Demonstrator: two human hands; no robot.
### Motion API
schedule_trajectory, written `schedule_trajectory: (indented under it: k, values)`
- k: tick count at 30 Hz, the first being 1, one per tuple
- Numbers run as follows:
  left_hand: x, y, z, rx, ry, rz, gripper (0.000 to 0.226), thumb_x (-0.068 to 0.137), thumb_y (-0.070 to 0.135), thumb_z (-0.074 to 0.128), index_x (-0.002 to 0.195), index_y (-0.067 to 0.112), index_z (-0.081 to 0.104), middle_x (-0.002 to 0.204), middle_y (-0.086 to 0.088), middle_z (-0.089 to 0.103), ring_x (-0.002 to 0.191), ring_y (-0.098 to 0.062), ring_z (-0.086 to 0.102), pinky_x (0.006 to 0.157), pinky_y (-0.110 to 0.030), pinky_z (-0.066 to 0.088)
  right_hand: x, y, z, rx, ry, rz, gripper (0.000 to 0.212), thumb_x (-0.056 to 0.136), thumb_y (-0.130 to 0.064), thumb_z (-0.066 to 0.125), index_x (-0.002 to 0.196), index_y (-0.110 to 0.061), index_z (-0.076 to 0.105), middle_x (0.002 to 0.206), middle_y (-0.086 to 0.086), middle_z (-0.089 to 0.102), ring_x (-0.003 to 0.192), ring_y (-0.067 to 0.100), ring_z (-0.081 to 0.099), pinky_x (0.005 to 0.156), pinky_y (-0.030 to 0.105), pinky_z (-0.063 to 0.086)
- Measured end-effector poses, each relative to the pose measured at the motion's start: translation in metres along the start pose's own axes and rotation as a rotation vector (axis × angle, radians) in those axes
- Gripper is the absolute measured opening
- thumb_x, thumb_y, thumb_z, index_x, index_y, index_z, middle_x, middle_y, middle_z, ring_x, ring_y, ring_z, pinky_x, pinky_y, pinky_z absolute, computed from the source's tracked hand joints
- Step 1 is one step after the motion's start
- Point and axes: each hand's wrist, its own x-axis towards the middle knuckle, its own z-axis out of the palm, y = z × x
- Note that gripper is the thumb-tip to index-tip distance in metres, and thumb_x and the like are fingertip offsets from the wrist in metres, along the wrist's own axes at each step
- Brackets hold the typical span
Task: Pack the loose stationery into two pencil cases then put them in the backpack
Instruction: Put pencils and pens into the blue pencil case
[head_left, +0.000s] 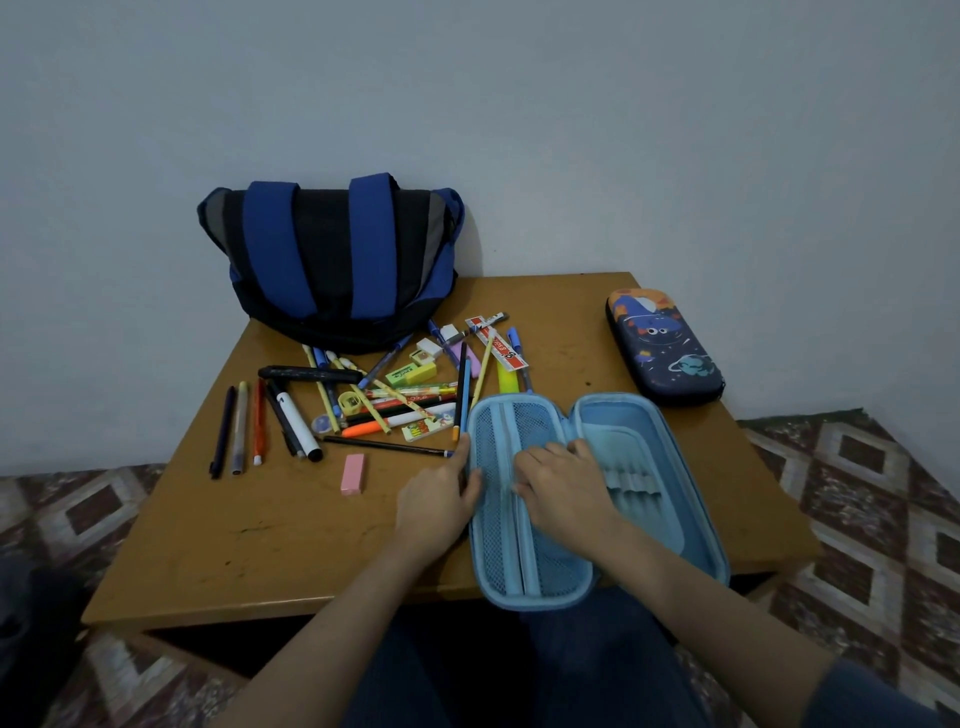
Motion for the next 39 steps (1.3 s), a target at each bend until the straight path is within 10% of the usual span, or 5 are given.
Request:
schedule_trajectory:
  k: [9, 21, 32, 39]
  values:
    - [0.0, 0.002, -0.002, 0.023, -0.008, 0.004, 0.053, 0.1, 0.038, 0.03, 0.149, 0.021, 0.017, 0.08, -0.002, 0.06, 0.073, -0.017, 0.061, 0.058, -0.028, 0.046, 0.031, 0.01, 0.003, -0.033, -0.167, 0.094, 0.036, 0.098, -0.034, 0.042, 0.119, -0.009, 0.054, 0.123, 0.007, 0.057, 0.117, 0.023, 0.049, 0.102, 0.038, 0.029]
    - [-0.002, 0.003, -0.002, 0.043, 0.007, 0.008, 0.052, 0.101, 0.037, 0.029, 0.149, 0.022, 0.016, 0.081, -0.002, 0.06, 0.077, -0.016, 0.061, 0.054, -0.024, 0.04, 0.067, 0.012, -0.003, -0.096, -0.253, 0.125, 0.04, 0.101, -0.033, 0.035, 0.085, -0.006, 0.061, 0.098, 0.009, 0.063, 0.102, 0.024, 0.062, 0.079, 0.031, 0.046]
    - [-0.003, 0.004, -0.001, 0.013, 0.014, 0.024, 0.053, 0.101, 0.036, 0.028, 0.15, 0.024, 0.012, 0.073, 0.005, 0.049, 0.066, -0.01, 0.05, 0.05, -0.019, 0.037, 0.08, 0.008, 0.011, -0.076, -0.2, 0.245, 0.029, 0.101, -0.014, 0.036, 0.105, -0.008, 0.064, 0.11, 0.008, 0.065, 0.101, 0.024, 0.063, 0.077, 0.031, 0.048]
    - [-0.001, 0.002, -0.005, -0.054, -0.011, 0.027, 0.053, 0.099, 0.039, 0.034, 0.148, 0.024, 0.021, 0.065, 0.009, 0.047, 0.063, -0.008, 0.05, 0.052, -0.02, 0.04, 0.061, 0.008, -0.008, 0.123, -0.28, 0.28, 0.047, 0.095, -0.041, 0.048, 0.058, -0.018, 0.032, 0.066, -0.001, 0.041, 0.076, 0.022, 0.053, 0.069, 0.031, 0.041]
